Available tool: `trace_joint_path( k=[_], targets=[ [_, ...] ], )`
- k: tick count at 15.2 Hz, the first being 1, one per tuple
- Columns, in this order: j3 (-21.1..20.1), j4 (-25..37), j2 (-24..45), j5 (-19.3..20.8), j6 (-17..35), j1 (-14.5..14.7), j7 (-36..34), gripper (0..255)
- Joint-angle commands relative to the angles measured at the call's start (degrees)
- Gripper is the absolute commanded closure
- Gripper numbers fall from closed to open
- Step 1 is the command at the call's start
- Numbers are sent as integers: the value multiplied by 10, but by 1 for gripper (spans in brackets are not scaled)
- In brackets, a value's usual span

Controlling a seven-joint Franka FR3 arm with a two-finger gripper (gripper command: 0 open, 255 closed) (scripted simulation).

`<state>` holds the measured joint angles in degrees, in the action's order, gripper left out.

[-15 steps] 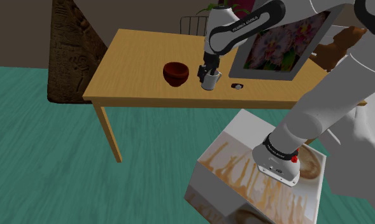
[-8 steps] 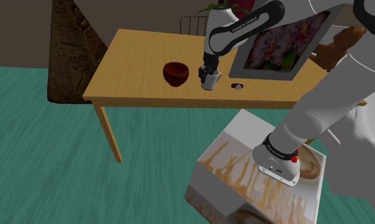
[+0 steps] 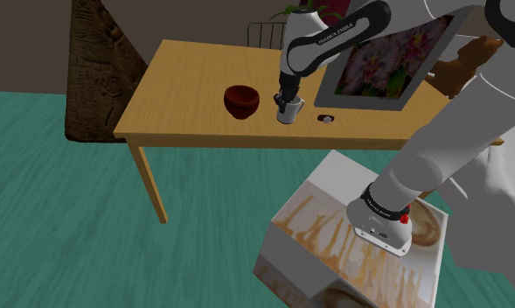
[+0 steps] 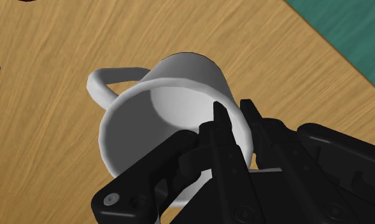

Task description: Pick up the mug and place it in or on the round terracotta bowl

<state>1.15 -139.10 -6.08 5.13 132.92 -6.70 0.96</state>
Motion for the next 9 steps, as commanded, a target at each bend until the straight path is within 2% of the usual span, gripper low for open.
trace_joint_path(
  k=[1,9],
  targets=[
    [0,0,0,0,0,0,0,255],
    [0,29,-37,-4,-65,1,5,255]
  ],
)
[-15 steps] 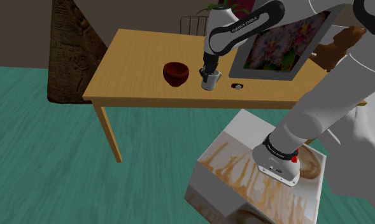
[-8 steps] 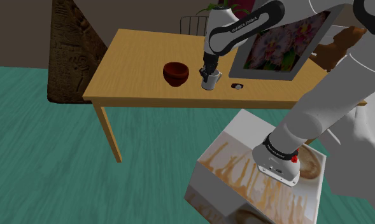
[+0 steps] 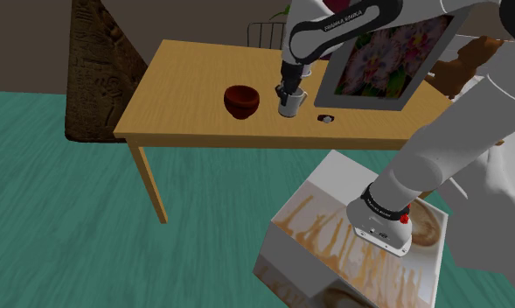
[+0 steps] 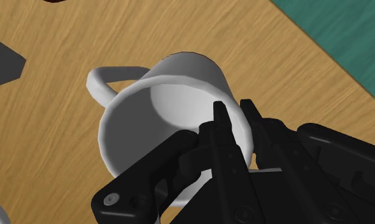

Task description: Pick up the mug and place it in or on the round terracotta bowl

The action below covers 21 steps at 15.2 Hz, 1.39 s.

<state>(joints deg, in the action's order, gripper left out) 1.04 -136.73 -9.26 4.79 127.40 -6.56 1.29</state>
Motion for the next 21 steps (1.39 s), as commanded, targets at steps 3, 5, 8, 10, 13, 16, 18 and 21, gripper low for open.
trace_joint_path(
  k=[3,5,8,10,13,16,18,21],
  targets=[
    [0,18,-17,-2,-34,0,4,255],
    [0,27,-24,-2,-51,0,5,255],
    [0,41,-33,-3,-75,0,6,255],
    [0,52,-39,-4,-90,1,7,255],
    [0,68,-46,-5,-114,1,9,255],
    [-1,85,-53,-6,-138,1,10,255],
    [-1,98,-56,-6,-153,1,11,255],
    [-1,117,-60,-7,-177,1,13,255]
  ],
)
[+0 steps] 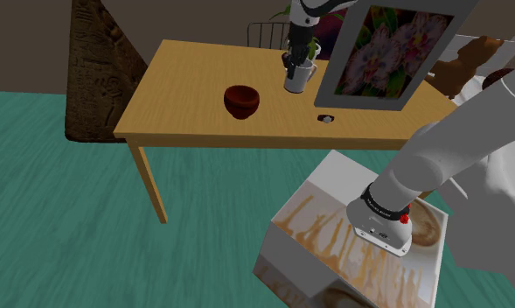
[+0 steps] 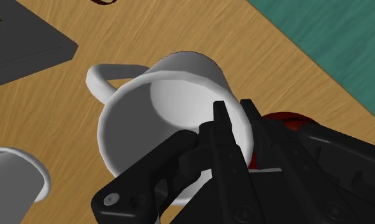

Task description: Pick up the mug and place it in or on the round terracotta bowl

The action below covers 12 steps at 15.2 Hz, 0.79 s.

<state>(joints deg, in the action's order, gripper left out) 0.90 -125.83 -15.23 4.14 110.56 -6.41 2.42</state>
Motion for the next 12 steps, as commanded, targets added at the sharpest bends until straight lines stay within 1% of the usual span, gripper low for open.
trace_joint_path(
  k=[1,4,12],
  targets=[
    [0,14,-2,0,-16,0,2,255],
    [0,31,-4,-1,-35,0,3,255],
    [-45,198,131,-6,-71,32,-71,255]
  ],
)
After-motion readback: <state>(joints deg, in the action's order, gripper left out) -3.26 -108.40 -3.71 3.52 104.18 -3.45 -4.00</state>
